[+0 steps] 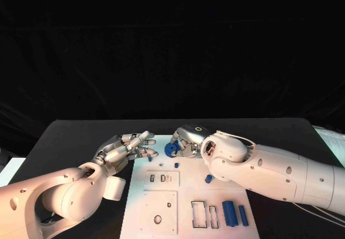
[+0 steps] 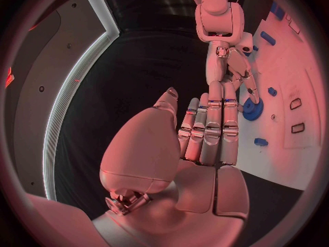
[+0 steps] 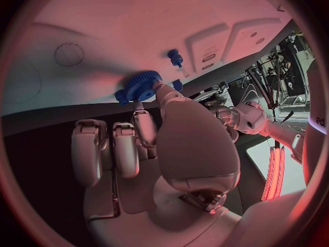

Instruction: Assemble the parts on the task board

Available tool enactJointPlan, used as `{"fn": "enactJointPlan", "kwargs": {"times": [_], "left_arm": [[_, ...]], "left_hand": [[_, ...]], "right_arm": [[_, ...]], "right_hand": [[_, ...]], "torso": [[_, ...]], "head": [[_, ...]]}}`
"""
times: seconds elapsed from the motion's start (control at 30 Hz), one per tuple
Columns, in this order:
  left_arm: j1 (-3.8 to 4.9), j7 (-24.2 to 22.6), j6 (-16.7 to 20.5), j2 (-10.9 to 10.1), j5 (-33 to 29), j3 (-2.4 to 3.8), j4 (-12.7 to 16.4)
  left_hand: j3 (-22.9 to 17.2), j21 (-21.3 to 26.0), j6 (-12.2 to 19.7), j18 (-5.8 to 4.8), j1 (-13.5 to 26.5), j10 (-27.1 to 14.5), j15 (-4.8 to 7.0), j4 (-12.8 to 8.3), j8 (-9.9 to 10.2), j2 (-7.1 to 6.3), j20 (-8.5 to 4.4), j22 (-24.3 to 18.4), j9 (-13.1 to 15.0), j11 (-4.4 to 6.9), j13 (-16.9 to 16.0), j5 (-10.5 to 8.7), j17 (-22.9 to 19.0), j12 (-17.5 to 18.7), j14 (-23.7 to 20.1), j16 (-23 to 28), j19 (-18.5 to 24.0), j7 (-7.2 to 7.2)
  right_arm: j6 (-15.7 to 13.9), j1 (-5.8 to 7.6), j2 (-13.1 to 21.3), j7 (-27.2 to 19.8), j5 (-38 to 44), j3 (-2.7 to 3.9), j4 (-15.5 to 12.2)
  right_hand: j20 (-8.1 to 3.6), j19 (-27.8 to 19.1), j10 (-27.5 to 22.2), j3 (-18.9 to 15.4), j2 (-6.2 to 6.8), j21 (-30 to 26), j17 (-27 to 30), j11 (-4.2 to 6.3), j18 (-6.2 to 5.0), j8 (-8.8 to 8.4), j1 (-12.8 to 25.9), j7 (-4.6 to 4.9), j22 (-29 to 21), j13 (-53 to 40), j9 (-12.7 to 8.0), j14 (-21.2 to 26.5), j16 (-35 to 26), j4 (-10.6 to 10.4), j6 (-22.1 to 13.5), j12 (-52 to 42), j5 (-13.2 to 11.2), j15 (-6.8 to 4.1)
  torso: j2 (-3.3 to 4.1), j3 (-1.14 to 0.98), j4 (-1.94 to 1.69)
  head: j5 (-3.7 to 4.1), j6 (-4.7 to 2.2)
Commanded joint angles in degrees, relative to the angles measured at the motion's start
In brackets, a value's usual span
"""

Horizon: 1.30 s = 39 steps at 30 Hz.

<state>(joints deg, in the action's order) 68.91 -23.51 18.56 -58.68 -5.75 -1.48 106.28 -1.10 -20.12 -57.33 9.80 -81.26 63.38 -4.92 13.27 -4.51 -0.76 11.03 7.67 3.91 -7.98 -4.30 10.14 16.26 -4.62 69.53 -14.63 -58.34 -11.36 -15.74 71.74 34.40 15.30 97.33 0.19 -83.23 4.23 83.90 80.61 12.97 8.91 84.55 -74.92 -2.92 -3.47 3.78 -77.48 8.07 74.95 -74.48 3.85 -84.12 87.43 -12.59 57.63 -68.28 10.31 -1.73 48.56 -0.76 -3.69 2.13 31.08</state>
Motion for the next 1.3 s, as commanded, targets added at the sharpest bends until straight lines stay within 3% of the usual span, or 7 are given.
{"fn": "enactJointPlan", "kwargs": {"times": [0.03, 0.27, 0.43, 0.63, 0.77, 1.07, 1.3], "left_arm": [[0.05, 0.0, -1.3, 0.1, -0.1, 0.04, 0.1], [0.05, 0.0, -1.3, 0.0, -0.1, 0.04, 0.1], [0.05, 0.1, -1.2, 0.0, -0.1, 0.04, 0.2], [0.05, 0.1, -1.2, -0.1, -0.1, 0.04, 0.2], [0.05, 0.1, -1.2, -0.1, -0.1, 0.04, 0.2], [0.06, 0.1, -1.1, -0.3, -0.1, 0.04, 0.1], [0.06, 0.0, -1.2, -0.2, -0.1, 0.04, -0.3]], "left_hand": [[0.1, 0.2, -0.1, 0.65, -0.3, 0.1, 0.1, -0.4, 0.2, 0.18, 0.04, -0.1, 0.0, -0.32, 0.1, -0.22, 0.1, 0.3, -0.4, 0.1, 0.1, -0.37], [0.1, 0.2, -0.1, 0.65, -0.3, 0.1, 0.1, -0.4, 0.2, 0.18, 0.04, -0.1, 0.0, -0.32, 0.1, -0.22, 0.1, 0.3, -0.4, 0.1, 0.1, -0.37], [0.1, 0.2, -0.1, 0.65, -0.3, 0.1, 0.09, -0.4, 0.3, 0.19, 0.05, -0.1, 0.0, -0.33, 0.1, -0.25, 0.1, 0.3, -0.5, 0.2, 0.1, -0.38], [0.1, 0.2, 0.0, 0.65, -0.3, 0.0, 0.08, -0.4, 0.3, 0.23, 0.06, -0.1, 0.0, -0.35, 0.1, -0.27, 0.2, 0.4, -0.5, 0.2, 0.2, -0.39], [0.0, 0.2, 0.0, 0.65, -0.4, 0.0, 0.08, -0.5, 0.3, 0.27, 0.06, -0.1, 0.0, -0.35, 0.1, -0.27, 0.2, 0.4, -0.5, 0.2, 0.2, -0.4], [0.0, 0.2, 0.0, 0.66, -0.5, 0.0, 0.08, -0.6, 0.4, 0.33, 0.07, -0.1, 0.0, -0.36, 0.1, -0.26, 0.3, 0.5, -0.5, 0.2, 0.2, -0.4], [-0.1, 0.3, 0.0, 0.66, -0.6, 0.0, 0.09, -0.7, 0.4, 0.39, 0.07, -0.2, 0.0, -0.34, 0.1, -0.25, 0.4, 0.5, -0.5, 0.3, 0.2, -0.36]], "right_arm": [[0.7, -0.02, 0.0, 1.4, 1.2, 0.0, 0.0], [1.7, -0.02, 0.1, 1.2, 0.6, -0.01, 0.0], [3.8, -0.02, 0.3, 1.6, -0.8, -0.03, 0.0], [4.6, -0.02, 0.6, 2.0, -1.9, -0.03, 0.0], [1.4, -0.05, 1.1, 1.8, -2.0, -0.04, -0.2], [-14.4, -0.46, 5.9, -5.6, -5.4, 0.03, -3.7], [-11.0, -0.16, 16.0, -12.7, -17.7, 0.42, -8.4]], "right_hand": [[0.37, 0.9, -0.4, -0.2, 0.27, 0.3, -10.4, -0.06, 1.06, -0.18, 0.6, 0.02, 3.6, 0.2, 0.0, -4.8, 0.1, -0.3, -0.6, 0.4, -0.4, 0.42], [0.55, 0.9, -0.4, -2.1, 0.86, 0.3, -10.5, -0.17, 1.05, 0.01, 2.8, 0.07, 3.7, 0.3, 0.1, -4.9, 0.1, -2.0, -1.0, 0.6, 1.0, 0.56], [0.57, 1.1, 0.4, -4.9, -1.7, 0.4, -10.8, -0.1, 1.12, 0.42, 10.1, -0.13, 4.0, -0.9, 0.4, -4.9, 0.3, -4.1, -0.2, -1.0, 4.8, 0.5], [0.43, 1.3, 0.8, -8.5, -3.98, 0.6, -11.3, 0.02, 1.2, 0.43, 17.1, -0.29, 4.4, -1.8, 0.4, -5.0, 0.5, -4.1, 0.3, -2.0, 13.8, 0.41], [0.42, 1.3, 0.8, -8.9, -4.07, 0.7, -11.3, 0.07, 1.21, 0.49, 16.9, -0.35, 4.5, -1.8, 0.5, -5.0, 0.6, -4.0, 0.4, -2.0, 14.1, 0.39], [0.22, 1.5, 1.2, -9.7, -4.58, 0.9, -11.8, 0.32, 1.3, 0.52, 12.1, -0.59, 5.0, -2.4, 0.5, -5.1, 0.8, -3.1, 1.1, -2.6, 14.1, 0.17], [0.15, 1.6, 0.9, -10.2, -3.33, 1.0, -11.6, 0.37, 1.36, 0.14, 4.9, -0.53, 5.3, -2.0, 0.4, -5.1, 0.7, 0.5, 1.0, -1.9, 9.9, 0.11]], "torso": [[-0.01, 0.03, -0.01], [0.01, 0.01, -0.04], [0.03, -0.01, -0.04], [0.03, 0.0, -0.03], [0.02, -0.03, -0.05], [-0.08, -0.02, 0.09], [-0.37, 0.02, 0.46]], "head": [[0.04, 0.0], [0.14, 0.01], [0.15, -0.03], [0.15, 0.02], [0.13, -0.01], [0.29, -0.08], [0.84, -0.21]]}}
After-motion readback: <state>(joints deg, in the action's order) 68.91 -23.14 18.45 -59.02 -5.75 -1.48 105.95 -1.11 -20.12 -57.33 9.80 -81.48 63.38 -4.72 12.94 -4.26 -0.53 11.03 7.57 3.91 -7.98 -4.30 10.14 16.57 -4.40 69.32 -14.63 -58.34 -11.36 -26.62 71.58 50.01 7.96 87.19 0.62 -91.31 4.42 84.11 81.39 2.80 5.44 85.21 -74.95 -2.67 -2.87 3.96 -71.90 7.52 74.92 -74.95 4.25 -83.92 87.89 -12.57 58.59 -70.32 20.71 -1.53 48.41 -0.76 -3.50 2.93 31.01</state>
